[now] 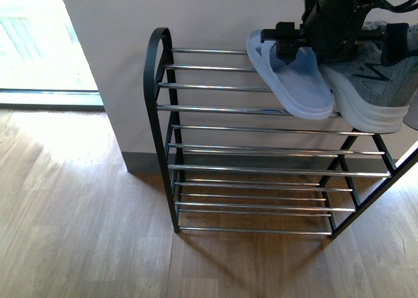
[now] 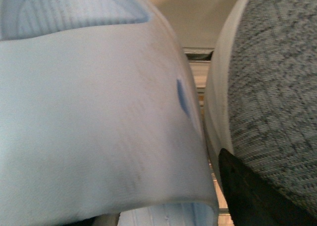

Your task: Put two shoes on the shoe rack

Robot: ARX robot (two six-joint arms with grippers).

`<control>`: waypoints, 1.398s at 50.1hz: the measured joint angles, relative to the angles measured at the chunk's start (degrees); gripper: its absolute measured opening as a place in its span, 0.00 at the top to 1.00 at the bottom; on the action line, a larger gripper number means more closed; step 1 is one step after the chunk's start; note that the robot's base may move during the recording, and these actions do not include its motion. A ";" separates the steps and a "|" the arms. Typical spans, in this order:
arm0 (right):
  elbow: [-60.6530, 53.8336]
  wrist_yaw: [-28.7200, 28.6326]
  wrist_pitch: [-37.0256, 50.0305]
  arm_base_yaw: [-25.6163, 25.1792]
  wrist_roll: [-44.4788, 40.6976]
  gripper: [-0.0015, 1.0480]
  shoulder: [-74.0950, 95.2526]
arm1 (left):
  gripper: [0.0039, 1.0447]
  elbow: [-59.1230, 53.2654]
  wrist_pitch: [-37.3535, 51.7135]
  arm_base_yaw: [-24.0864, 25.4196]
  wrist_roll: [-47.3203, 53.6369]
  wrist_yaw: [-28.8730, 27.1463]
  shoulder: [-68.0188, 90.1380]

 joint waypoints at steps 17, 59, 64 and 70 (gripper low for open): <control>2.73 -4.55 -8.90 -1.60 -20.41 0.09 -4.07 | 0.98 0.00 0.00 0.00 0.00 0.00 0.00; -15.28 -14.32 16.17 -22.38 -45.13 0.12 -30.80 | 0.98 0.00 0.00 0.00 0.00 0.00 0.00; -31.21 -27.52 39.69 -22.40 -28.74 0.30 -39.93 | 0.98 0.00 0.00 0.00 0.00 0.00 0.00; -48.09 -27.17 53.18 -18.62 -16.02 0.51 -48.78 | 0.98 0.00 0.00 0.00 0.00 0.00 0.00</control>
